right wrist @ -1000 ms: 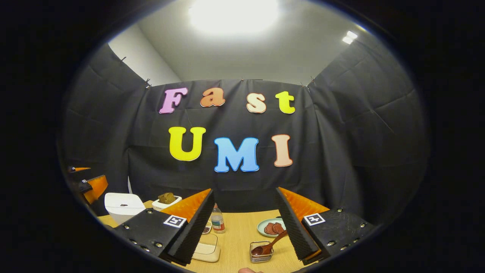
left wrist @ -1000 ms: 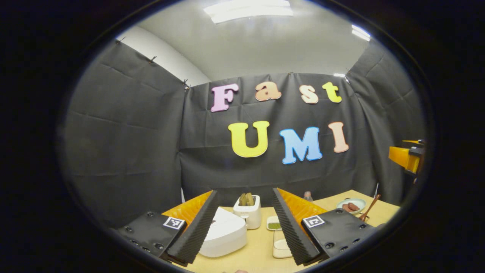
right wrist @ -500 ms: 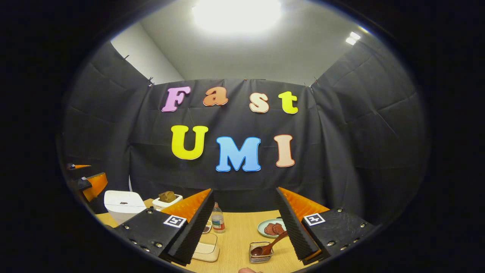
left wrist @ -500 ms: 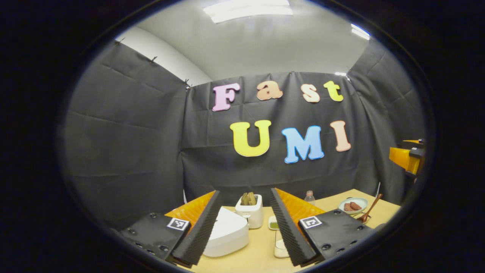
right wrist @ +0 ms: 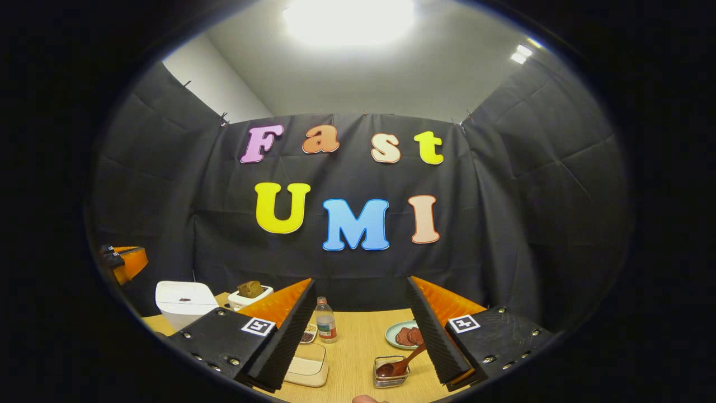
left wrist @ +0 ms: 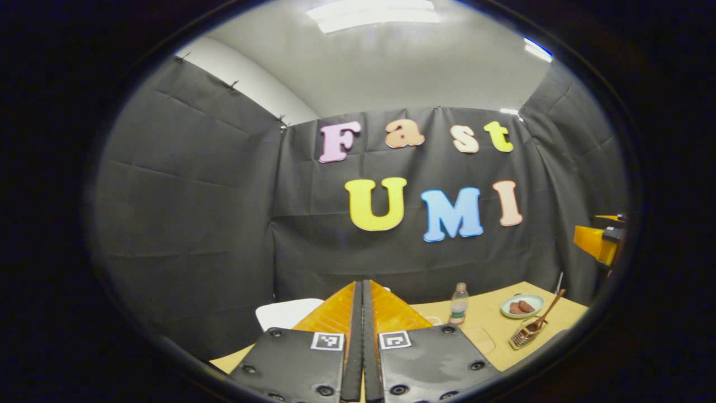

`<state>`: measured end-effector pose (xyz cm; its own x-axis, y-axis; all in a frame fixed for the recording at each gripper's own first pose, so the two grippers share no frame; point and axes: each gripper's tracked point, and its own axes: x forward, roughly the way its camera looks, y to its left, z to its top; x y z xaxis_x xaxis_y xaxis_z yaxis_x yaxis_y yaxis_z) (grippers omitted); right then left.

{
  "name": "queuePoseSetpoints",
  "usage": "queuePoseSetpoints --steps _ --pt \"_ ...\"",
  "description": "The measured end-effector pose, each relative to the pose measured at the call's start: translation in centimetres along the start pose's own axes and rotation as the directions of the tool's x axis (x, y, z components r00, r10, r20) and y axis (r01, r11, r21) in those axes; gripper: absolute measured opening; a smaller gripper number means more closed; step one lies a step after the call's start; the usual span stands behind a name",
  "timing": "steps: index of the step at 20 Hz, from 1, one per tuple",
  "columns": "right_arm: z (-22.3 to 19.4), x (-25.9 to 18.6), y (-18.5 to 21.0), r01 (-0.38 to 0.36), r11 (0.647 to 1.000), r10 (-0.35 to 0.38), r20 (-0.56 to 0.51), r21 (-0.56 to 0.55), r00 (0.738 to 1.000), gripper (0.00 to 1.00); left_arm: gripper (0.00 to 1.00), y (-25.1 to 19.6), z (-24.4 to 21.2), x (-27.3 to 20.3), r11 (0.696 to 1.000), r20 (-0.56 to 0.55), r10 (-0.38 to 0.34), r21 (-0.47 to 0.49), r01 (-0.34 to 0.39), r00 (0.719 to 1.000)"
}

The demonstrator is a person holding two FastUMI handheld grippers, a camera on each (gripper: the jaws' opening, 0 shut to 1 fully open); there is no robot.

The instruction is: Close the left gripper, press the button to open the rice cooker; take a wooden spoon from the chopstick holder with the right hand, scoop a spoonful of rice and pour it into the rice cooker, then put the wooden spoon back into the chopstick holder.

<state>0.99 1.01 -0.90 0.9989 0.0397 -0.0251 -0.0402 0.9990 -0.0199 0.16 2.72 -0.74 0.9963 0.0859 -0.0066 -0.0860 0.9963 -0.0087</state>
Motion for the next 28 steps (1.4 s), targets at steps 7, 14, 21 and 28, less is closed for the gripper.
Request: queuePoseSetpoints --steps 7,14,21,28 --pt "-0.3 -0.1 0.5 0.010 1.000 -0.010 -0.005 -0.009 1.000 0.97 0.08 1.7 -0.5 2.2 1.000 -0.009 -0.011 -0.006 0.011 1.000" --pt "-0.8 -0.3 0.9 0.053 0.998 -0.054 -0.020 -0.028 0.998 0.97 0.08 6.7 -3.5 8.2 0.998 -0.076 0.015 -0.058 -0.020 0.997" --pt "-0.9 -1.1 2.2 0.106 0.991 -0.109 -0.026 -0.081 0.994 0.97 0.08 8.7 -9.2 13.7 0.992 -0.192 -0.052 -0.124 0.028 0.980" --pt "-2.1 -2.2 3.0 0.168 0.980 -0.175 -0.058 -0.104 0.983 0.97 0.08 9.9 -18.1 17.3 0.993 -0.355 -0.084 -0.110 0.048 0.931"
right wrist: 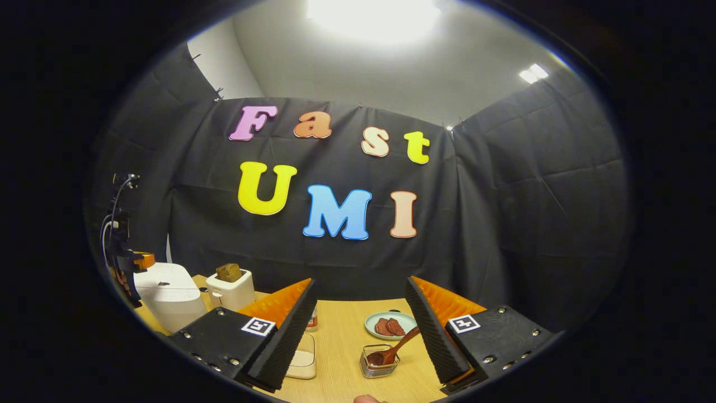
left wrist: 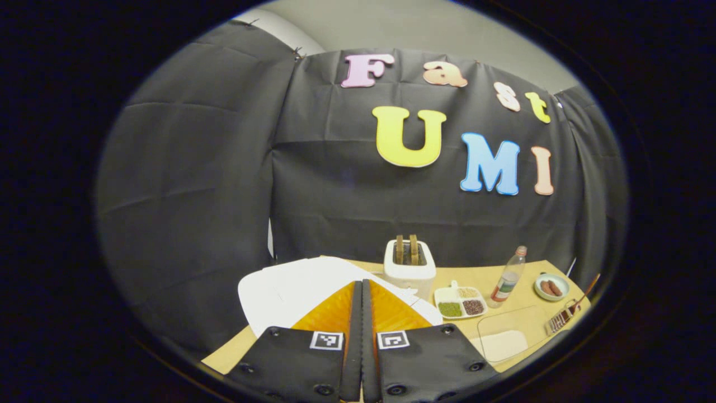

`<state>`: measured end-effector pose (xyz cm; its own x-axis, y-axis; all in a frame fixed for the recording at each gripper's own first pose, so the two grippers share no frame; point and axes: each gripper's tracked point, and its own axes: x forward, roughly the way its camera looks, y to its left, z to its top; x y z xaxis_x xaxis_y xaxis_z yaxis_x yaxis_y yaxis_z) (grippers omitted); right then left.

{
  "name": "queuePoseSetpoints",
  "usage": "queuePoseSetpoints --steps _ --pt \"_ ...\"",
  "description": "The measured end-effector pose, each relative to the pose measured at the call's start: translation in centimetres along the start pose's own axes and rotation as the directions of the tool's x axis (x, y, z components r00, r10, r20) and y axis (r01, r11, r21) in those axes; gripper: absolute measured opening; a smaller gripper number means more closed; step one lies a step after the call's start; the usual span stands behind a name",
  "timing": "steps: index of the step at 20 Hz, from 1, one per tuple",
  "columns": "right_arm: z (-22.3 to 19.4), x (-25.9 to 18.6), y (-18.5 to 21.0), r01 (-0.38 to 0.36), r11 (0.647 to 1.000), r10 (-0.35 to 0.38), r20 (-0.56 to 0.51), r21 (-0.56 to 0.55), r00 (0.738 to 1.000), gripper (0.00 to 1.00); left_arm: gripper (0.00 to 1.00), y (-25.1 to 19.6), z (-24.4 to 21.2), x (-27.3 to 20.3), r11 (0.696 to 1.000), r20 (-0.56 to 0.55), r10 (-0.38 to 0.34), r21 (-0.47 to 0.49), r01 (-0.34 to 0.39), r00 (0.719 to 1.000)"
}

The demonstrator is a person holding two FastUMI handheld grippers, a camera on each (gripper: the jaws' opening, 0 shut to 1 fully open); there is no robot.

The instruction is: Close the left gripper, press the button to open the rice cooker; take a wooden spoon from the chopstick holder with the right hand, scoop a spoonful of rice and pour it into the rice cooker, then put the wooden spoon back into the chopstick holder.

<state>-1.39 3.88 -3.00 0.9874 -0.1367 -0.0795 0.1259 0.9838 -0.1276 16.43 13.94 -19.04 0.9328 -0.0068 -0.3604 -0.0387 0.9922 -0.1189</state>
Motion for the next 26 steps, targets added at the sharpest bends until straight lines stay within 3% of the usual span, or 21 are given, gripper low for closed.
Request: queuePoseSetpoints --steps 8,14,19,22,26 --pt "-0.9 -0.7 0.0 0.046 0.998 -0.047 -0.031 -0.032 0.998 0.97 0.08 0.4 -5.8 3.0 1.000 -0.127 -0.011 -0.019 0.009 0.992" --pt "-1.2 -0.7 -1.2 0.051 0.998 -0.052 -0.035 -0.035 0.998 0.97 0.08 0.3 -6.3 2.9 0.999 -0.115 -0.012 -0.036 0.008 0.993" --pt "-2.0 0.2 -3.8 0.038 0.999 -0.038 -0.042 -0.016 0.998 0.97 0.10 0.9 0.2 0.7 0.996 0.050 0.078 0.045 -0.080 0.996" --pt "-2.5 1.4 -5.2 0.022 1.000 -0.022 -0.043 0.010 0.999 0.96 0.06 0.9 5.4 -2.1 0.991 0.168 0.122 0.034 -0.130 0.978" --pt "-3.3 3.4 -7.4 0.006 1.000 -0.005 -0.038 0.027 0.999 0.97 0.09 -0.8 10.2 -7.2 0.988 0.295 0.136 0.025 -0.150 0.946"
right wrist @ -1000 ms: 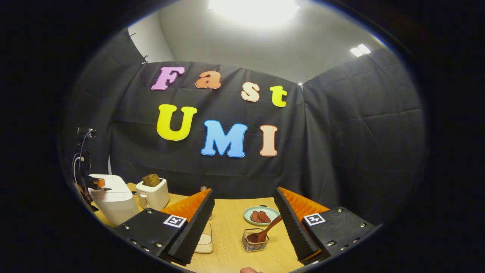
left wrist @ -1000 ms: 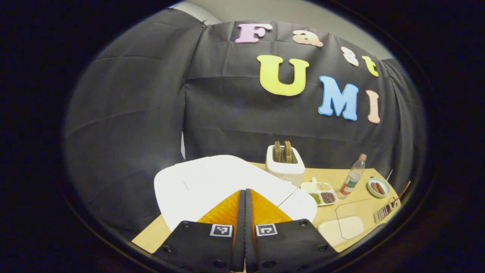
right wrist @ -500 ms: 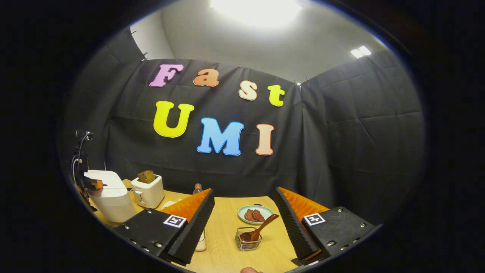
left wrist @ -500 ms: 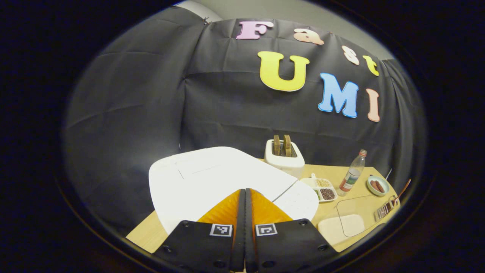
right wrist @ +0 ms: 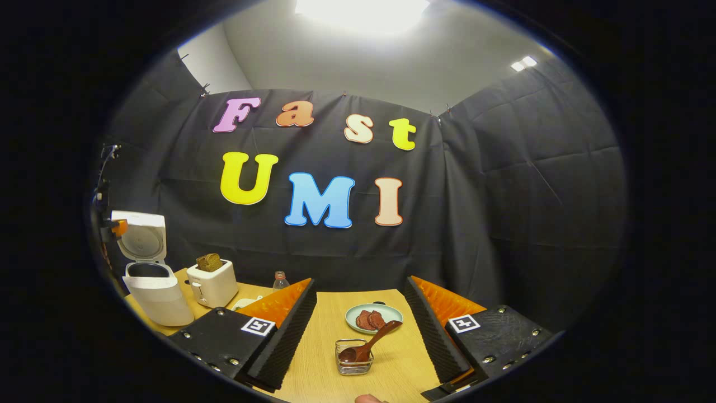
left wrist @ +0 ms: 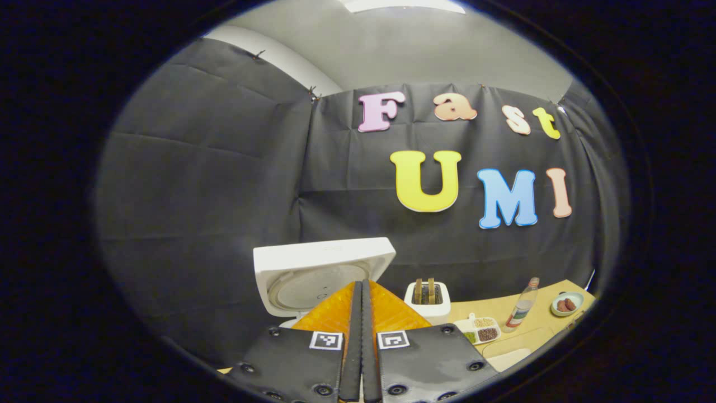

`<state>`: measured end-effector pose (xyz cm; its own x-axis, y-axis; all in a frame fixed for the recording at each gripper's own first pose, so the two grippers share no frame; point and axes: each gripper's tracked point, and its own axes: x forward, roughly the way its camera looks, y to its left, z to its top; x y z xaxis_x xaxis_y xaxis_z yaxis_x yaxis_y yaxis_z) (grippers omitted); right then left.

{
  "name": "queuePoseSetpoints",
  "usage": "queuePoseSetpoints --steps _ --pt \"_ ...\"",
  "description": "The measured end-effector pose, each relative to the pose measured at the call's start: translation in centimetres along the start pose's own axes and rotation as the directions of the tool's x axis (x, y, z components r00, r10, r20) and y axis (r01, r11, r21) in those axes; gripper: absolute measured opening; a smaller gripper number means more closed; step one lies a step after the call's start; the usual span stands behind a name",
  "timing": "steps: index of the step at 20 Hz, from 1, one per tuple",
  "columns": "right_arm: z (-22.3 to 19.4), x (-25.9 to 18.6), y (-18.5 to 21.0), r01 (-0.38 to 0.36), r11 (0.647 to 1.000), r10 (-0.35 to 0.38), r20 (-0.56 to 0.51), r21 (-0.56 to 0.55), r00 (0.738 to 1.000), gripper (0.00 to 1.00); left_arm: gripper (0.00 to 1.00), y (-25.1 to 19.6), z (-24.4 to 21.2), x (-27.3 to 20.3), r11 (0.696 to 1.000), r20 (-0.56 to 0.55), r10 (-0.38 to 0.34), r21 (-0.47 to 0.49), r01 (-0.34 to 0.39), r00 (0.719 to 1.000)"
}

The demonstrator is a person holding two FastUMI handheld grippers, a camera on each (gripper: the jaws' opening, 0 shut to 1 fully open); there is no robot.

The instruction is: Close the left gripper, press the button to open the rice cooker; take a wooden spoon from the chopstick holder with the right hand, scoop a spoonful of rice and pour it into the rice cooker, then put the wooden spoon back into the chopstick holder.

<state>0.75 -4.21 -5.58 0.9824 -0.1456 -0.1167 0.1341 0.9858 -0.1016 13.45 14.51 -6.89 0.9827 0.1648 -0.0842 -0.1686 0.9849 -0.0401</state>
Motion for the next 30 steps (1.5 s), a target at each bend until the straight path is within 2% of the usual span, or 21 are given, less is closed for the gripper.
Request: queuePoseSetpoints --steps 3,8,12,13,14,18,19,20,21,24,25,26,27,28,30 --pt "-1.1 2.4 -1.3 -0.015 1.000 0.016 -0.024 0.024 1.000 0.97 0.12 -2.6 2.3 -3.4 0.999 0.019 -0.038 -0.025 0.039 0.999" --pt "-4.4 6.4 -3.4 -0.024 0.997 0.030 -0.083 0.074 0.996 0.97 0.93 -5.6 5.3 -8.0 0.999 0.071 -0.041 -0.007 0.042 0.997" --pt "-9.2 10.1 -4.3 -0.021 0.992 0.043 -0.178 0.124 0.983 0.97 0.98 -7.1 5.7 -11.7 0.999 0.079 -0.043 0.021 0.041 0.996" --pt "-10.6 10.8 -4.4 -0.023 0.990 0.052 -0.208 0.141 0.977 0.97 0.95 -7.3 5.9 -12.4 0.999 0.080 -0.042 0.037 0.039 0.996" --pt "-12.0 11.5 -4.6 -0.021 0.987 0.059 -0.235 0.159 0.970 0.97 0.97 -7.4 5.8 -13.0 0.998 0.081 -0.040 0.049 0.036 0.996" --pt "-17.2 13.6 -4.3 -0.017 0.976 0.092 -0.340 0.218 0.936 0.98 0.95 -7.3 5.4 -15.0 0.998 0.058 -0.013 0.056 0.010 0.998" --pt "-18.1 14.1 -4.2 -0.013 0.973 0.098 -0.360 0.232 0.928 0.98 0.99 -7.1 5.3 -15.3 0.998 0.053 -0.006 0.057 0.003 0.999" --pt "-19.0 14.4 -4.2 -0.008 0.969 0.105 -0.379 0.248 0.920 0.98 0.95 -7.0 5.0 -15.8 0.998 0.048 0.000 0.061 -0.003 0.999" --pt "-19.8 14.7 -4.0 -0.003 0.963 0.113 -0.399 0.268 0.910 0.98 0.97 -6.9 4.9 -16.2 0.998 0.042 0.005 0.068 -0.008 0.999" --pt "-22.9 15.0 -3.0 0.001 0.944 0.164 -0.472 0.331 0.866 0.98 0.95 -6.5 4.3 -17.1 0.996 0.025 0.025 0.087 -0.027 0.999" --pt "-23.8 15.0 -2.4 -0.003 0.936 0.189 -0.494 0.352 0.849 0.98 1.00 -6.4 4.3 -17.3 0.995 0.020 0.031 0.089 -0.032 0.999" --pt "-24.6 15.0 -2.0 0.000 0.931 0.200 -0.512 0.365 0.835 0.96 0.97 -6.2 3.9 -17.5 0.995 0.014 0.038 0.090 -0.039 0.999" --pt "-25.1 15.2 -1.9 -0.002 0.928 0.208 -0.516 0.372 0.831 0.94 0.95 -6.1 3.5 -17.6 0.995 0.005 0.043 0.089 -0.044 0.999" --pt "-25.4 15.3 -1.7 -0.002 0.929 0.209 -0.519 0.370 0.829 0.91 0.98 -5.9 3.0 -18.0 0.995 -0.007 0.051 0.086 -0.050 0.999" --pt "-25.7 15.6 -1.8 -0.005 0.935 0.202 -0.521 0.354 0.830 0.58 0.95 -5.5 2.2 -18.6 0.994 -0.028 0.067 0.084 -0.064 0.997"
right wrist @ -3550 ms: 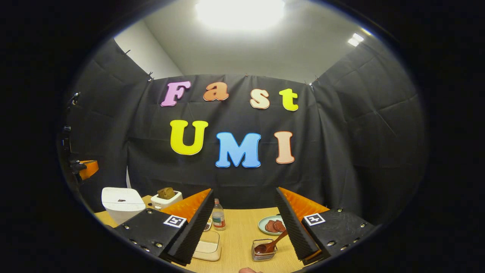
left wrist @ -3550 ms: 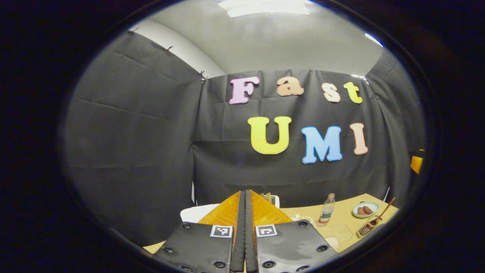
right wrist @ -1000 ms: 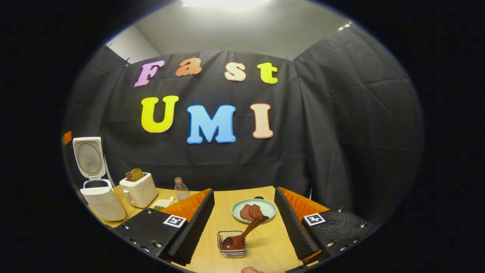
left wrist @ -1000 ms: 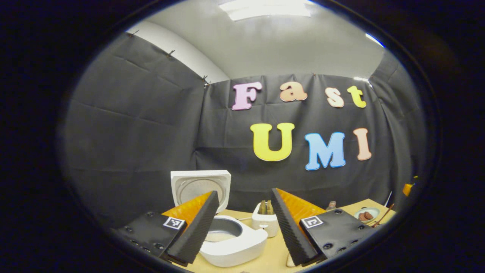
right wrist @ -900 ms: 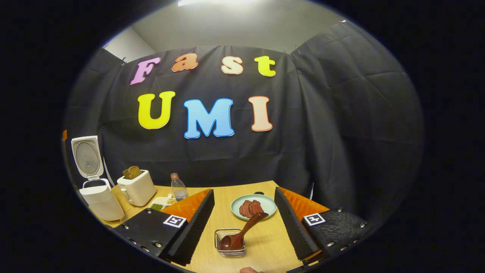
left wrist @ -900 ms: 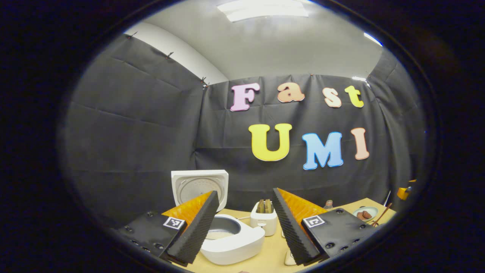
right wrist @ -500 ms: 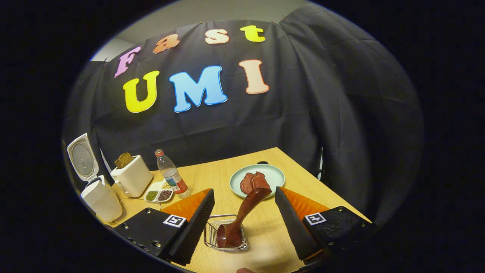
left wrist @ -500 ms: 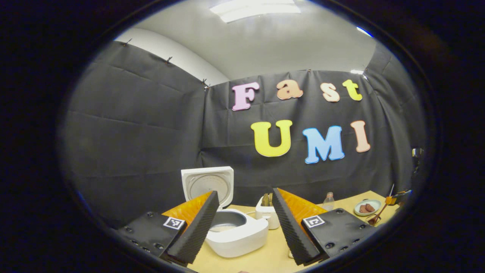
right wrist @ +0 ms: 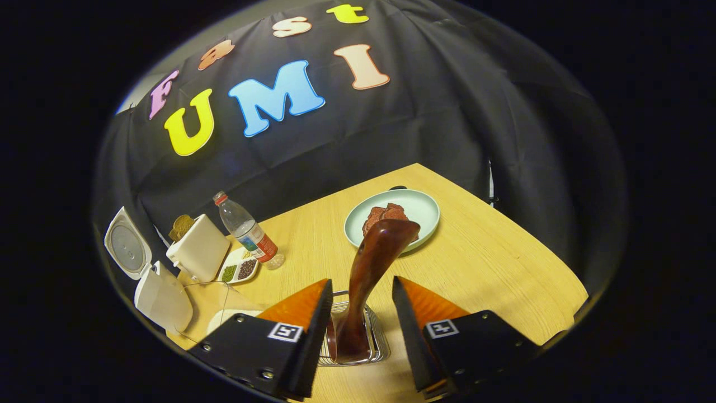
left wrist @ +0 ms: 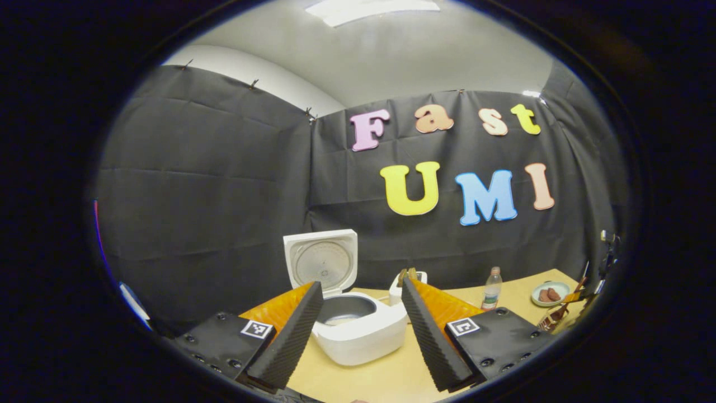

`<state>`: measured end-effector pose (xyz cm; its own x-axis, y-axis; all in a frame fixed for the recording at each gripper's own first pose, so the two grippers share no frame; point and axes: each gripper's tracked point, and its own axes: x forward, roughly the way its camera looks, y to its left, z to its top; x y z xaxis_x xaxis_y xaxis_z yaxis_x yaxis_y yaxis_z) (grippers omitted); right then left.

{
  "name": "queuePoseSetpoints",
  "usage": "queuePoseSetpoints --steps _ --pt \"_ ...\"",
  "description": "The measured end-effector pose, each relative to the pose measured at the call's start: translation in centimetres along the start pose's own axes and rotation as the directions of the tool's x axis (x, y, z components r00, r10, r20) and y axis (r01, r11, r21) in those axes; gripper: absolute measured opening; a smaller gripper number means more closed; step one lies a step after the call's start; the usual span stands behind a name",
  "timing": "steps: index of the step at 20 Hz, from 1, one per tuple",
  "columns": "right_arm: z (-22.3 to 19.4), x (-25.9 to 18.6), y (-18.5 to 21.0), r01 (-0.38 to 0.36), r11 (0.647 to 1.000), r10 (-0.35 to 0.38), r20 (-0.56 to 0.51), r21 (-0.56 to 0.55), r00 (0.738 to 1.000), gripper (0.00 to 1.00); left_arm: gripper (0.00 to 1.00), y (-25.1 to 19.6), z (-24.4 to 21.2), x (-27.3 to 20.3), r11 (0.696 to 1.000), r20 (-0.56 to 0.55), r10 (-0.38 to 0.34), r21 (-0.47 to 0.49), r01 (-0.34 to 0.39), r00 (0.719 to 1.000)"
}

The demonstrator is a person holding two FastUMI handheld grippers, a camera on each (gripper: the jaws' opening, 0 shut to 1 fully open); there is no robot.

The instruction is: Close the left gripper, press the button to open the rice cooker; take a wooden spoon from the chopstick holder with the right hand, scoop a spoonful of rice and pour it into the rice cooker, then put the wooden spoon back into the chopstick holder.

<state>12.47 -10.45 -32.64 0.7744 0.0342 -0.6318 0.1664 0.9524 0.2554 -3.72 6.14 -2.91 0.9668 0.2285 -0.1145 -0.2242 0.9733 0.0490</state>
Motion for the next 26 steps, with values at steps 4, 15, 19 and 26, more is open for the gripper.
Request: queuePoseSetpoints --steps 4,15,19,26 --pt "0.3 -0.8 2.0 -0.057 0.998 0.057 0.036 -0.019 0.998 0.17 0.98 0.4 -0.8 -0.7 1.000 -0.014 0.021 -0.006 -0.021 1.000" --pt "6.1 -7.6 7.1 0.020 0.973 0.029 0.208 -0.230 0.978 0.10 1.00 1.5 -0.8 3.2 0.993 0.032 -0.083 -0.082 0.085 0.996" --pt "7.4 -9.5 10.8 0.015 0.978 0.039 0.255 -0.207 0.966 0.09 0.95 3.6 -2.0 4.9 0.989 0.030 -0.108 -0.101 0.110 0.994" --pt "5.7 -9.2 18.5 -0.044 0.986 0.085 0.263 -0.159 0.961 0.09 0.98 8.7 -2.9 6.7 0.990 0.028 -0.112 -0.085 0.114 0.993"
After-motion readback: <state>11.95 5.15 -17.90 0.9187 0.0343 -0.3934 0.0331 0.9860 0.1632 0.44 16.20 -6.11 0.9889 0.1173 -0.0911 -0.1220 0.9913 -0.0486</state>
